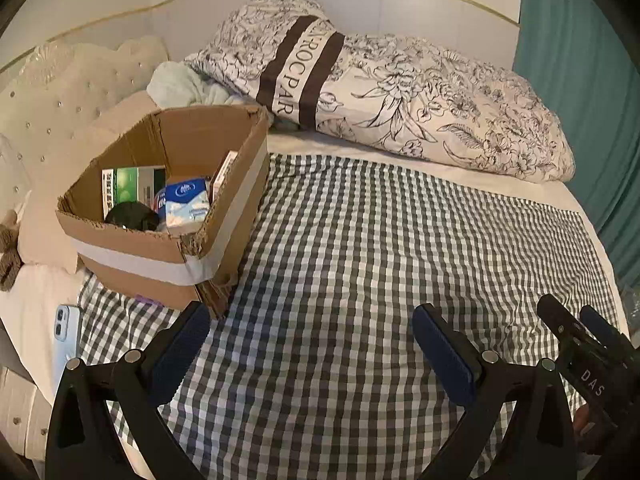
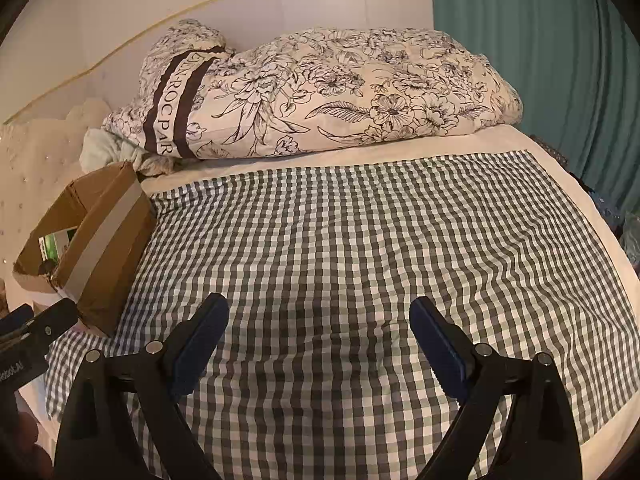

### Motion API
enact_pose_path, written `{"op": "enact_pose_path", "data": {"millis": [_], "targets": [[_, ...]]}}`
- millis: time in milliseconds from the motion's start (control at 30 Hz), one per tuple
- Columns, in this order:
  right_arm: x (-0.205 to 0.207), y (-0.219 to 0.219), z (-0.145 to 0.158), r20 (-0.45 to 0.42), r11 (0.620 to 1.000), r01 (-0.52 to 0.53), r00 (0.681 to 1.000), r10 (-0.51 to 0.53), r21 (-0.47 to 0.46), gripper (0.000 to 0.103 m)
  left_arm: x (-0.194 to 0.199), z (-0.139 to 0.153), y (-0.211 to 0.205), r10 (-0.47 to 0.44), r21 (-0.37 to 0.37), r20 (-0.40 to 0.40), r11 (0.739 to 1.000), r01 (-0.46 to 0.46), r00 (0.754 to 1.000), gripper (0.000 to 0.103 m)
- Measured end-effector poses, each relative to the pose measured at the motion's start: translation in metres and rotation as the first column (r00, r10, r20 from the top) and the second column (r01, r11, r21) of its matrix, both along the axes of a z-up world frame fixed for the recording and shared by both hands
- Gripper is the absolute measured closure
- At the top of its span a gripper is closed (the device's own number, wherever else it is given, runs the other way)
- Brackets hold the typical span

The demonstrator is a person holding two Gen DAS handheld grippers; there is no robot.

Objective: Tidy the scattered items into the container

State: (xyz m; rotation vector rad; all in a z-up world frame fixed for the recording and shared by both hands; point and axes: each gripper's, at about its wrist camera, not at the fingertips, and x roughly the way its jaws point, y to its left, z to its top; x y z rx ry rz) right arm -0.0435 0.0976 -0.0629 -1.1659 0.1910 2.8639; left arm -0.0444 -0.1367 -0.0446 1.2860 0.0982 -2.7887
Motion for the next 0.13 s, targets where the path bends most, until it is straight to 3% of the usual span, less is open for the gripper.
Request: {"op": "enact_pose_path", "data": {"millis": [133], "targets": [[0.0012,0.0,-0.0022,0.007,1.0,-0.012,1.0,0.012,-0.022,0.011,0.0012,-0.003,-0.0021,0.023,-0.018,0.012,1.0,-0.022,1.0,0.0]]}}
